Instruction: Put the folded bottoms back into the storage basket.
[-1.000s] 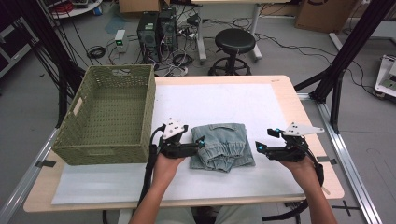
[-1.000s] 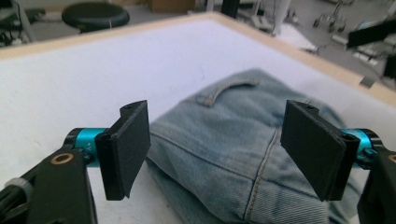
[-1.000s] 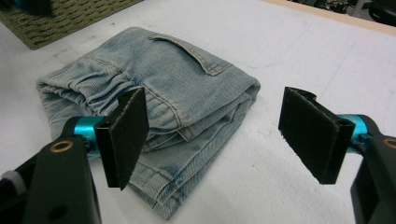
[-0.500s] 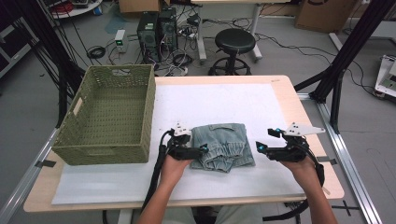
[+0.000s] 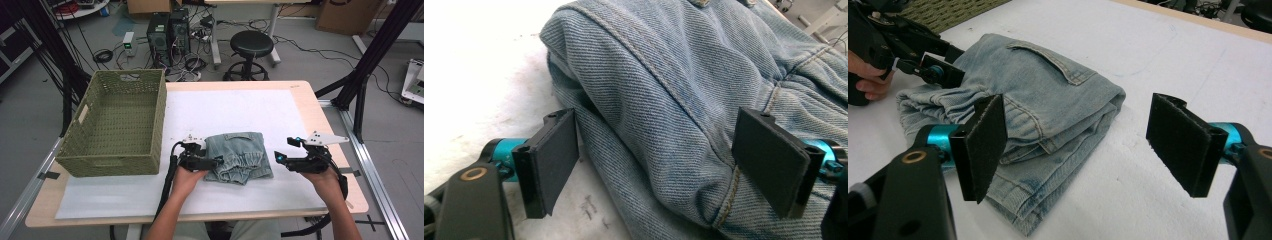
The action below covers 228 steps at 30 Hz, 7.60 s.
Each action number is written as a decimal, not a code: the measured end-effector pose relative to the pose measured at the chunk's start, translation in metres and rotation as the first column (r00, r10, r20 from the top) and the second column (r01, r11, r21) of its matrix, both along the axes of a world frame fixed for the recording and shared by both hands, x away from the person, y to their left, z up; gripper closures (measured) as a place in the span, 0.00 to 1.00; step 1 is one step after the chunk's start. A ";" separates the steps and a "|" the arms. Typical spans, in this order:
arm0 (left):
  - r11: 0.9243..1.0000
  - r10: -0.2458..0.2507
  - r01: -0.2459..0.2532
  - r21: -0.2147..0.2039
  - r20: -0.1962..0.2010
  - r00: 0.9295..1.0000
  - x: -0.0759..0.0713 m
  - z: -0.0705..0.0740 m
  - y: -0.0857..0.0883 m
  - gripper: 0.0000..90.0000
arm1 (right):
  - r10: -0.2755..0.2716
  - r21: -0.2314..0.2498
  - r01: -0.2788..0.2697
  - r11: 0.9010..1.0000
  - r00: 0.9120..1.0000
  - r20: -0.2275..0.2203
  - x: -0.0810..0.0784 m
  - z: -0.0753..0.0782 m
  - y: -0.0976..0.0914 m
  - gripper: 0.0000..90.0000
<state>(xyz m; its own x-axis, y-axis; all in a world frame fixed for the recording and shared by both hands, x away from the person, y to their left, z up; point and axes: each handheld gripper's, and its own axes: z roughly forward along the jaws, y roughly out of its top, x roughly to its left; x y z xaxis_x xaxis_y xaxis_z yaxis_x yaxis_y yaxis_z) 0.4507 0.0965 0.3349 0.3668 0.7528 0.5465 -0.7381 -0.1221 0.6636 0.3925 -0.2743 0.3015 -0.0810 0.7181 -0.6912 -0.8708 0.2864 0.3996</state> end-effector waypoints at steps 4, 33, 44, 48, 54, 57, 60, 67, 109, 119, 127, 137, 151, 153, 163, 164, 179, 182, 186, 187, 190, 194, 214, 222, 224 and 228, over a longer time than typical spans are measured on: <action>0.999 -0.019 0.019 0.026 0.000 1.000 0.001 0.000 -0.001 0.31 | 0.001 -0.001 -0.001 1.000 1.000 0.001 -0.001 -0.001 0.001 0.27; 0.999 -0.022 0.013 0.041 0.220 0.975 -0.017 -0.015 -0.019 0.81 | 0.030 0.014 -0.031 0.999 0.999 0.018 -0.005 0.001 -0.008 0.27; 0.991 -0.098 0.057 0.121 0.363 0.927 -0.061 -0.026 -0.028 0.82 | 0.053 0.027 -0.054 0.998 0.998 0.024 -0.008 -0.001 -0.013 0.27; 0.988 -0.121 0.075 0.133 0.389 0.913 -0.074 -0.026 -0.025 0.82 | 0.055 0.028 -0.056 0.998 0.998 0.027 -0.008 -0.001 -0.013 0.27; 0.987 -0.137 0.086 0.138 0.423 0.896 -0.089 -0.027 -0.015 0.82 | 0.060 0.028 -0.061 0.998 0.998 0.023 -0.007 -0.001 -0.013 0.27; 0.986 -0.153 0.107 0.129 0.444 0.883 -0.099 -0.027 -0.004 0.82 | 0.058 0.031 -0.059 0.998 0.998 0.027 -0.008 -0.001 -0.013 0.27; 0.986 -0.159 0.117 0.119 0.466 0.870 -0.110 -0.025 0.006 0.82 | 0.054 0.030 -0.055 0.998 0.998 0.032 -0.008 -0.001 -0.012 0.27; 0.987 -0.158 0.121 0.104 0.522 0.838 -0.141 -0.023 0.029 0.82 | 0.050 0.032 -0.051 0.998 0.998 0.027 -0.008 -0.001 -0.010 0.27; 0.976 -0.122 0.208 -0.062 0.636 0.762 -0.220 -0.033 0.167 0.82 | 0.033 0.034 -0.034 0.999 0.999 0.033 -0.008 -0.002 -0.005 0.27; 0.972 -0.110 0.219 -0.088 0.649 0.752 -0.226 -0.039 0.186 0.82 | 0.031 0.034 -0.032 0.999 0.999 0.029 -0.007 -0.001 -0.004 0.27; 0.967 -0.106 0.232 -0.109 0.652 0.751 -0.226 -0.042 0.199 0.82 | 0.029 0.031 -0.030 0.999 0.999 0.028 -0.007 -0.001 -0.002 0.27; 0.961 -0.088 0.235 -0.144 0.645 0.759 -0.222 -0.044 0.215 0.82 | 0.025 0.029 -0.026 0.999 0.999 0.024 -0.006 -0.001 0.000 0.27; 0.950 -0.074 0.237 -0.202 0.592 0.803 -0.198 -0.037 0.238 0.82 | 0.022 0.029 -0.022 0.999 1.000 0.020 -0.005 -0.001 0.001 0.27; 0.947 -0.073 0.239 -0.215 0.580 0.811 -0.193 -0.035 0.242 0.82 | 0.020 0.027 -0.020 0.999 1.000 0.021 -0.005 -0.001 0.001 0.27; 0.804 0.190 0.115 -0.583 0.435 0.880 -0.171 -0.014 0.257 0.33 | 0.015 0.025 -0.015 1.000 1.000 0.017 -0.004 -0.001 0.003 0.27; 0.811 0.189 0.116 -0.573 0.445 0.875 -0.171 -0.014 0.256 0.33 | 0.016 0.025 -0.016 1.000 1.000 0.017 -0.004 -0.001 0.003 0.27; 0.902 0.112 0.154 -0.402 0.564 0.818 -0.158 -0.016 0.226 0.26 | 0.013 0.023 -0.013 1.000 1.000 0.019 -0.005 -0.001 0.003 0.27; 0.917 0.104 0.143 -0.371 0.571 0.814 -0.156 -0.016 0.220 0.26 | 0.011 0.021 -0.011 1.000 1.000 0.019 -0.005 -0.001 0.003 0.27; 0.935 0.068 0.152 -0.322 0.581 0.811 -0.154 -0.016 0.212 0.26 | 0.011 0.021 -0.011 1.000 1.000 0.019 -0.006 -0.001 0.003 0.27; 0.939 0.063 0.149 -0.309 0.584 0.810 -0.154 -0.017 0.210 0.26 | 0.012 0.022 -0.012 1.000 1.000 0.018 -0.006 -0.001 0.003 0.27; 0.953 0.047 0.143 -0.268 0.594 0.803 -0.154 -0.020 0.200 0.26 | 0.010 0.021 -0.010 1.000 1.000 0.020 -0.006 0.000 0.003 0.27; 0.963 0.021 0.147 -0.225 0.611 0.791 -0.150 -0.026 0.181 0.26 | 0.012 0.015 -0.012 1.000 1.000 0.021 -0.005 0.001 0.004 0.27; 0.993 -0.074 0.117 -0.031 0.613 0.787 -0.132 -0.039 0.087 0.25 | -0.004 -0.001 0.004 1.000 0.999 0.034 -0.008 0.002 0.010 0.27; 0.995 -0.099 0.098 0.035 0.602 0.793 -0.117 -0.041 0.057 0.25 | -0.007 -0.006 0.007 1.000 0.999 0.036 -0.009 0.001 0.011 0.27; 0.995 -0.100 0.096 0.038 0.592 0.800 -0.112 -0.039 0.053 0.25 | -0.006 -0.006 0.007 1.000 0.999 0.037 -0.008 0.001 0.011 0.27; 0.996 -0.086 0.075 0.043 0.584 0.807 -0.102 -0.039 0.044 0.25 | -0.005 -0.002 0.005 1.000 0.999 0.036 -0.008 0.001 0.010 0.27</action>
